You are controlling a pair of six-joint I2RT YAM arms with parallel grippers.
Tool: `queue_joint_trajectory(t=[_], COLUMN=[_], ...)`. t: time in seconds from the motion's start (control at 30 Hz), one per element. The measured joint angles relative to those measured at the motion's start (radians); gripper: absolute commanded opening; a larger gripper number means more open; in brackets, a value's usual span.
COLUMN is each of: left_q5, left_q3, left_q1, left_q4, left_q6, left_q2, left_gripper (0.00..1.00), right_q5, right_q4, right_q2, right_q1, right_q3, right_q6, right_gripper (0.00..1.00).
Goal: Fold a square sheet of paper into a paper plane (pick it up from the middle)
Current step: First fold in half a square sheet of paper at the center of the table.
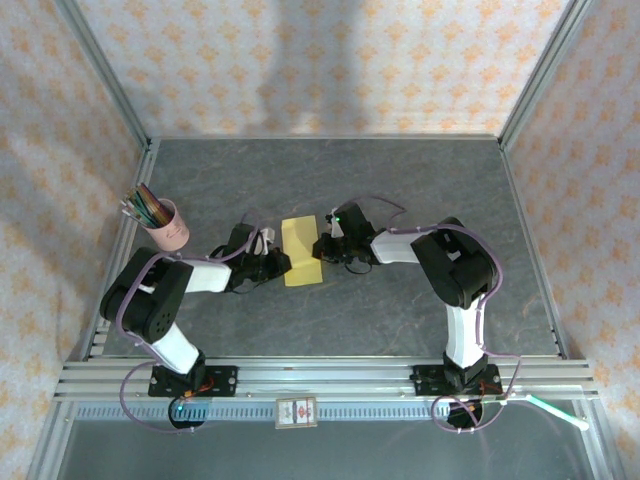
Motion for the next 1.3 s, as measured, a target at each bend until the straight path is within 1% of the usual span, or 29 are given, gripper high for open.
queue_joint_trajectory(t=[0.2, 0.3, 0.4, 0.47, 0.57, 0.67, 0.73, 0.8, 0.93, 1.13, 1.3], left_q5=[-0.007, -0.013, 0.011, 0.028, 0.04, 0.012, -0.033, -0.056, -0.062, -0.067, -0.096], left_q3=[0.029, 0.054, 0.075, 0.078, 0.078, 0.079, 0.079, 0.076, 0.046, 0.045, 0.034], left_q1=[-0.034, -0.084, -0.148, -0.174, -0.183, -0.183, -0.183, -0.183, -0.196, -0.283, -0.292], left_q4=[-0.032, -0.042, -0.055, -0.064, -0.076, -0.113, -0.143, -0.143, -0.03, 0.078, 0.103], left_q6=[0.046, 0.06, 0.077, 0.078, 0.068, 0.051, 0.034, 0.003, -0.106, -0.224, -0.268], left_q2=[0.011, 0.027, 0.042, 0.041, 0.037, 0.007, -0.038, -0.087, -0.159, -0.097, -0.079], left_gripper=[0.12, 0.12, 0.13, 0.13, 0.14, 0.16, 0.2, 0.21, 0.2, 0.17, 0.19], right_q5=[0.057, 0.095, 0.121, 0.128, 0.129, 0.126, 0.126, 0.122, 0.122, 0.11, 0.111], right_q4=[-0.076, -0.138, -0.185, -0.203, -0.204, -0.204, -0.204, -0.204, -0.204, -0.191, -0.188], right_q2=[-0.063, -0.129, -0.203, -0.24, -0.261, -0.261, -0.261, -0.262, -0.275, -0.278, -0.277], right_q1=[-0.023, -0.06, -0.095, -0.103, -0.101, -0.1, -0.1, -0.1, -0.1, -0.1, -0.1], right_q3=[-0.031, -0.076, -0.116, -0.128, -0.133, -0.147, -0.155, -0.156, -0.156, -0.156, -0.163], right_q6=[-0.021, -0.034, -0.046, -0.053, -0.064, -0.068, -0.072, -0.079, -0.095, -0.101, -0.101], right_gripper=[0.09, 0.1, 0.11, 0.11, 0.12, 0.13, 0.13, 0.13, 0.14, 0.13, 0.13])
